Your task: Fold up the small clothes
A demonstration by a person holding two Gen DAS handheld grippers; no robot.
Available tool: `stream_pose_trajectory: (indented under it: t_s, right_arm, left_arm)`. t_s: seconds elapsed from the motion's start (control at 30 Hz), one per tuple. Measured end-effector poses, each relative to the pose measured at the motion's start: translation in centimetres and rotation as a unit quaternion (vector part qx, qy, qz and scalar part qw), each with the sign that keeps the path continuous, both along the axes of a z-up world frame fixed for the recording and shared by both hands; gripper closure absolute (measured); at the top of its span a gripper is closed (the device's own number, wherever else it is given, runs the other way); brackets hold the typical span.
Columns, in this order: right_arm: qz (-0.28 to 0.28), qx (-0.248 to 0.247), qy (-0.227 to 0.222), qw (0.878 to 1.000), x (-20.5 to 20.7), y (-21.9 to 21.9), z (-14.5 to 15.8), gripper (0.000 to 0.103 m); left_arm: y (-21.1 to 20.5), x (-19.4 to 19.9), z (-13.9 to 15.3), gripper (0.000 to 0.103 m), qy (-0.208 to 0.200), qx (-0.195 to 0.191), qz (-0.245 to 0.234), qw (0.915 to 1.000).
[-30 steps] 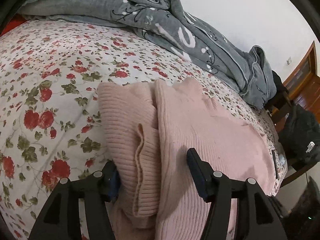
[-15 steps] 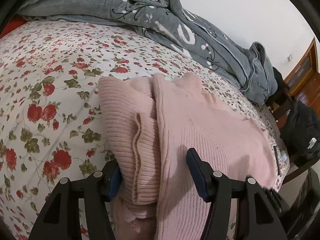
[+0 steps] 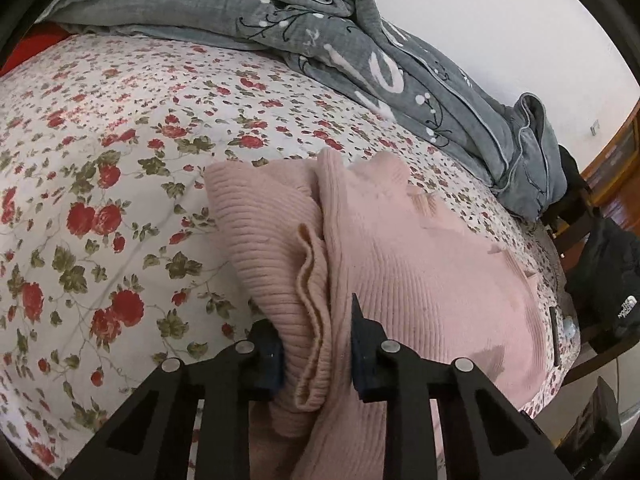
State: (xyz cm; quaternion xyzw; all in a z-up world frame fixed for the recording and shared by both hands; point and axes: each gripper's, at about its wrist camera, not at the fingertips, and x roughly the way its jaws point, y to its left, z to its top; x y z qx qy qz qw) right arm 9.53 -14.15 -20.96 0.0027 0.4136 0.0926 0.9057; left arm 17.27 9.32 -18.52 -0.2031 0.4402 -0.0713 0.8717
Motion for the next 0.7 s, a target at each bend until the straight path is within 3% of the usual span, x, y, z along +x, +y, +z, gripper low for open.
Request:
stream_pose_trajectory:
  t_s: [0.17,0.33,0.53,0.7]
  right_arm:
    - [0.032,0.066,-0.008,0.997,-1.7,-3.5,2.1,0.064]
    - [-0.017,0.082,-0.032,0.996,-2.3,-9.2,3.8,0.061]
    - [-0.073,0.141,-0.045,0.986,-2.8,-16.0,4.5,0.059]
    - [-0.097,0.155,-0.039,0.982,-3.8,-19.8,4.0,0.059]
  left_arm:
    - [-0.8,-0.4,3.4,0.081,-0.017,-0.006,0.000,0.9998]
    - [-4.0,-0.3,7.8,0.081,-0.029,-0.016,-0.019,0.9993]
    - [-10.5,0.4,11.9,0.081,-0.038,-0.003,-0.050,0.9981]
    - [-18.1,1.3,11.9,0.082,-0.033,0.008,-0.098,0.9946]
